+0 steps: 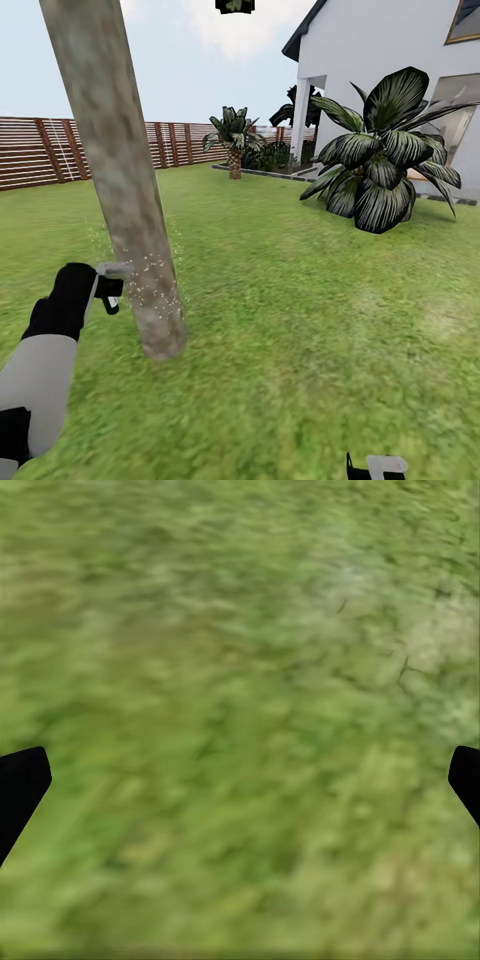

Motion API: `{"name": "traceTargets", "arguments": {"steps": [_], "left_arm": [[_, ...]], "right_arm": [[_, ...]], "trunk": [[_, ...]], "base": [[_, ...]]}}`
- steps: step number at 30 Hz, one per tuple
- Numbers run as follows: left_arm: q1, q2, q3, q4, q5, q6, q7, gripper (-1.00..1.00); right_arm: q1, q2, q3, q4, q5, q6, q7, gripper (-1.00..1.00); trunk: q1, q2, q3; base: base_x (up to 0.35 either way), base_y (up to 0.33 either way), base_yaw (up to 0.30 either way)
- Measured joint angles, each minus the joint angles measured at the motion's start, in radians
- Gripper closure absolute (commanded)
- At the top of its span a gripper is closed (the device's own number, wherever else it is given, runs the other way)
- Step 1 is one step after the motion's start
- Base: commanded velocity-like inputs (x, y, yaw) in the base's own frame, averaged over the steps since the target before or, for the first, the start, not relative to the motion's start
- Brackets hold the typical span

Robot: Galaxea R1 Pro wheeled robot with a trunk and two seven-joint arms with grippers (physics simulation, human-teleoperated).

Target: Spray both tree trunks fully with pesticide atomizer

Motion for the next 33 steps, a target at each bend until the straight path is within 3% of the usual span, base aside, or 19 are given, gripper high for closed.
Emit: {"name": "traceTargets", "arguments": {"steps": [10,18,26,29,31,32,33], "left_arm": [[0.022,0.005,0.004,0.002,0.002,-0.013,0.001,1.0],[0.165,-0.001,0.003,0.015,0.013,-0.034,-0.003,1.0],[0.302,-0.007,0.0,0.084,0.016,-0.272,-0.013,1.0],[0.355,-0.003,-0.053,0.11,0.013,-0.414,-0.116,1.0],[0.383,0.003,-0.106,0.121,0.006,-0.511,-0.215,1.0],[0.39,0.004,-0.131,0.141,0.004,-0.562,-0.264,1.0],[0.392,0.005,-0.18,0.176,-0.001,-0.631,-0.342,1.0]], "right_arm": [[0.0,0.0,0.0,-0.001,0.0,0.0,0.0,-1.0],[0.0,0.0,0.0,0.0,0.0,0.0,0.0,-1.0],[0.0,0.002,0.0,0.0,0.0,0.001,0.002,-1.0],[0.0,0.002,0.003,-0.006,0.006,0.006,0.007,-1.0],[-0.001,0.001,0.003,-0.032,0.042,0.016,0.012,-1.0],[-0.002,0.001,0.004,-0.076,0.099,0.022,0.042,-1.0],[-0.003,0.001,0.004,-0.176,0.208,0.053,0.165,-1.0]], "trunk": [[0.001,0.0,0.0],[0.001,0.0,0.0],[0.0,0.0,0.0],[0.0,0.0,0.0],[0.0,0.0,0.0],[0.0,0.0,0.0],[0.0,0.0,0.0]], "base": [[-0.117,-0.075,0.0],[-0.291,-0.147,0.0],[-0.248,-0.118,0.0],[-0.023,-0.011,0.0],[-0.005,-0.002,0.0],[-0.001,0.0,0.0],[0.0,0.0,0.0]]}}
